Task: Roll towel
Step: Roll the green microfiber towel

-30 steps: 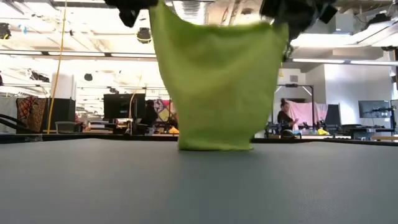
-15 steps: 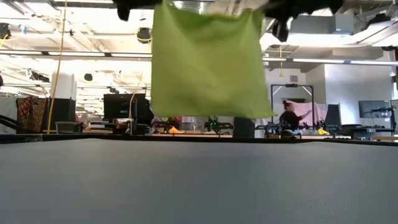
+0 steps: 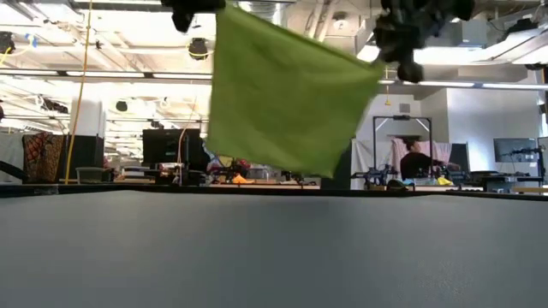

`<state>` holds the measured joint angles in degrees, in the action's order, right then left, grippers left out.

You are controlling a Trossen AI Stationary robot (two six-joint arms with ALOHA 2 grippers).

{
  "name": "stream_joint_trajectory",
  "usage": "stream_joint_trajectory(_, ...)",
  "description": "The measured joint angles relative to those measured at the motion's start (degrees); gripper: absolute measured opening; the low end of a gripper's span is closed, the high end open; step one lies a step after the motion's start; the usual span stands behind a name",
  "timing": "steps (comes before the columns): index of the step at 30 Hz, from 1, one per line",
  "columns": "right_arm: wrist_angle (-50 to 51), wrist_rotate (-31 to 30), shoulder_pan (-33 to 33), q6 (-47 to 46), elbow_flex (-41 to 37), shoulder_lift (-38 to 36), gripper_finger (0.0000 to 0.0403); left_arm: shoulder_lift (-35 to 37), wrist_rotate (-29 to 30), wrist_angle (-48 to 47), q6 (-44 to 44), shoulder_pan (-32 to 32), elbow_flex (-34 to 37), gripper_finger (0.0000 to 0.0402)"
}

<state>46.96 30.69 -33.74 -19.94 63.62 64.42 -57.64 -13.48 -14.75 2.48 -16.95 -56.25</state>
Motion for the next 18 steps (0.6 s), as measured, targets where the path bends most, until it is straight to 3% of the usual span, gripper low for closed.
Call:
stream_joint_trajectory(5,-1.73,-1.07,14.77,-6.83,-8.52,0.22,0.0019,-4.97,-5.06,-0.79,8.68,11.39,7.65,0.0000)
stream_joint_trajectory(11,-19.26,-4.53,32.59,-26.14,-18.63,0.65,0.0019,-12.98,1.36,14.76,20.21,26.10,15.20,0.0000)
stream_joint_trajectory(14,-22.51,-5.42,37.06,-32.73,-20.16,0.55,0.0019,-15.16,4.76,17.90,22.46,28.33,15.32,0.0000)
stream_joint_trajectory(18,-20.67,-8.47,36.56,-34.11,-20.20,1.83,0.0019,-14.94,7.95,17.58,22.32,26.36,15.30,0.0000)
